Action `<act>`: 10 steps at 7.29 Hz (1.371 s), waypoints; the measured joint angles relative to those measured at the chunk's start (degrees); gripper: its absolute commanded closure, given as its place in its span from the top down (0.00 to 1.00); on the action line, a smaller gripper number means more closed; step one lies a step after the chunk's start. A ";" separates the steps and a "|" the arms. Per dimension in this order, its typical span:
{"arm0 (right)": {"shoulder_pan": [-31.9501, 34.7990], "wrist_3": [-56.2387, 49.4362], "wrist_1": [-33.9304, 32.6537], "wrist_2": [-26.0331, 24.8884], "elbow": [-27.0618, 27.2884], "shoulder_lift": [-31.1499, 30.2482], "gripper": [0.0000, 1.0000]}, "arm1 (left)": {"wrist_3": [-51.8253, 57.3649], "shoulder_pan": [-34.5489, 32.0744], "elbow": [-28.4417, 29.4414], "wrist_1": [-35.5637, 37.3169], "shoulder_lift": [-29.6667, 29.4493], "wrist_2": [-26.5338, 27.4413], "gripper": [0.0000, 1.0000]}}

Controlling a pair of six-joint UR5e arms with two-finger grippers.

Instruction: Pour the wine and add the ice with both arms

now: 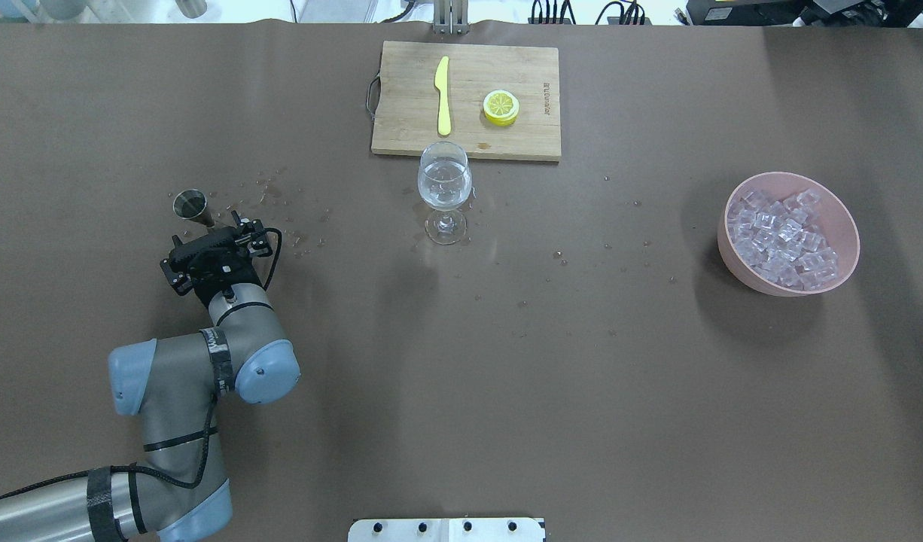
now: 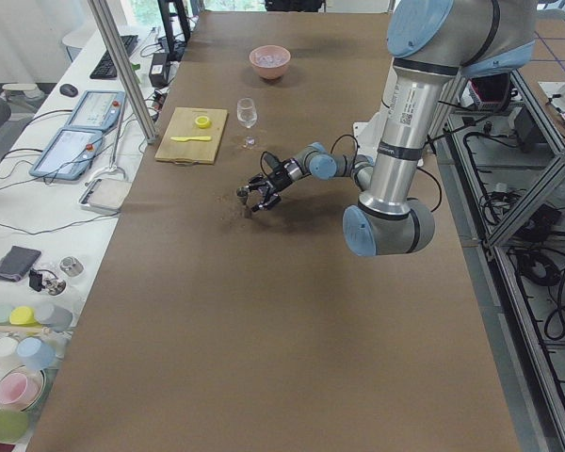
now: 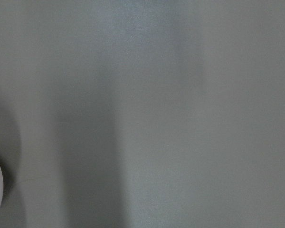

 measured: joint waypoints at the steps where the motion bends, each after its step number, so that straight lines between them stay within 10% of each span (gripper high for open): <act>1: -0.01 0.02 -0.02 0.00 0.00 0.02 1.00 | 0.02 -0.37 0.35 -0.01 -0.16 -0.04 0.95; 5: -0.02 0.05 0.00 0.05 0.07 0.04 1.00 | 0.05 -1.41 3.03 -2.97 -0.33 0.01 0.85; 8: -0.02 0.05 -0.07 0.09 0.12 0.00 1.00 | 0.17 -1.70 3.60 -3.43 -0.34 0.02 0.50; 10: -0.02 0.03 -0.07 0.07 0.01 -0.04 1.00 | 0.09 -1.79 3.59 -3.44 -0.68 0.02 0.01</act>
